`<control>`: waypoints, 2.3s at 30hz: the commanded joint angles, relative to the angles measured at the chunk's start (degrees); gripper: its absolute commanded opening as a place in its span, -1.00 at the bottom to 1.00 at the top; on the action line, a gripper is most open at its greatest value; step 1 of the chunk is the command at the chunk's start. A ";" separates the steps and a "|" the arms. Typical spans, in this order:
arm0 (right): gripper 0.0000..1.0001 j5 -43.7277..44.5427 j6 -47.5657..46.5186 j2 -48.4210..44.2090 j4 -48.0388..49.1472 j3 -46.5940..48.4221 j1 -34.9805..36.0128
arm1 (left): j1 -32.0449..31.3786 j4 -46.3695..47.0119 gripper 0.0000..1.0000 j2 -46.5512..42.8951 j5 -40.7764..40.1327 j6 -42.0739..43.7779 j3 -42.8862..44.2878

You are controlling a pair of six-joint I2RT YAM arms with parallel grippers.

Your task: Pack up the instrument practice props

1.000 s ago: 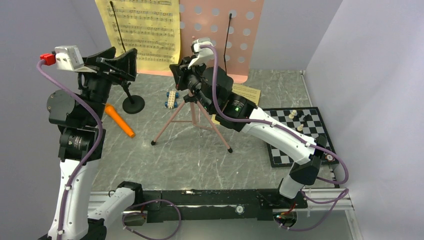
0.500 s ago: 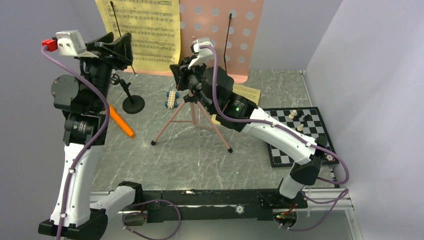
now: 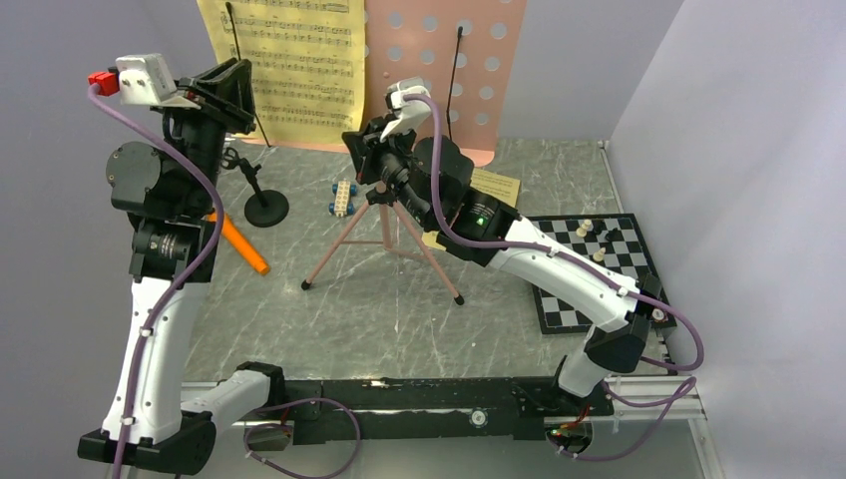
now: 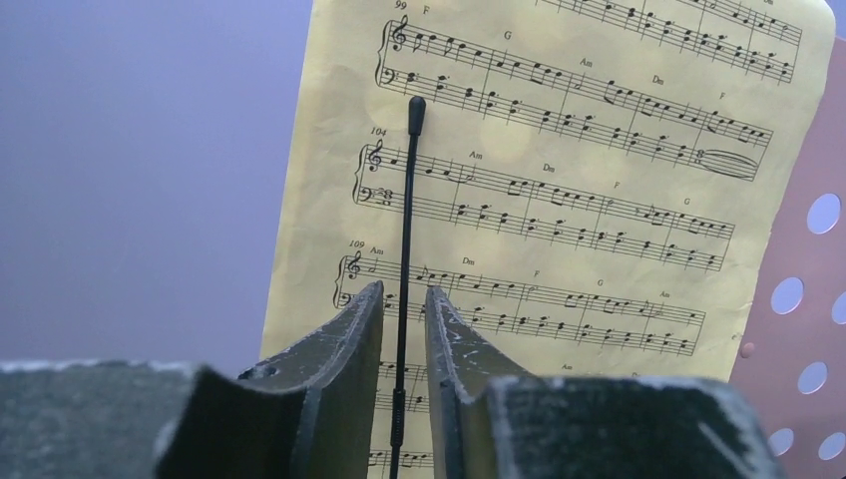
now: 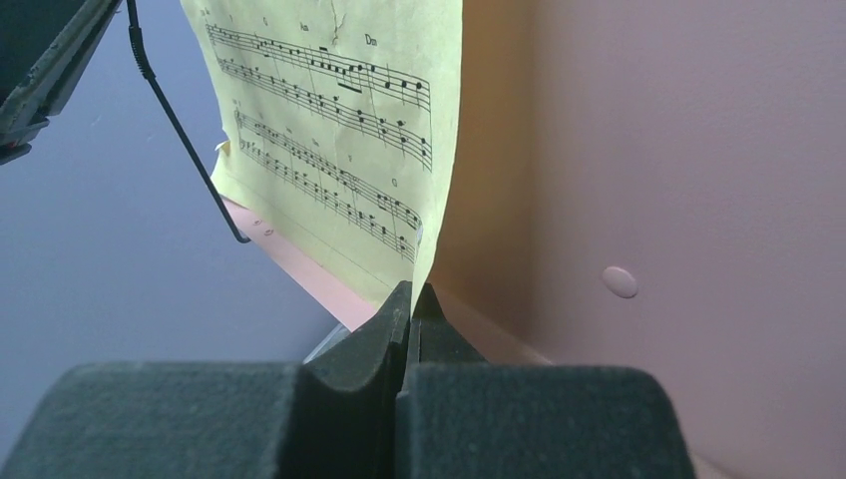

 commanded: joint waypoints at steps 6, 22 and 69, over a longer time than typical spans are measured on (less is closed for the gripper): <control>-1.00 -0.09 -1.04 -2.82 0.76 -1.19 -0.26 | 0.33 1.83 -1.00 -1.07 2.52 1.93 1.30; -1.00 0.26 -1.60 -4.20 1.40 -2.47 -0.26 | 0.33 9.34 -1.00 -8.80 5.25 1.67 -7.40; -1.00 -17.81 -17.57 -47.16 -21.70 -48.08 2.64 | 0.33 9.38 0.72 -17.33 1.59 -3.57 -16.56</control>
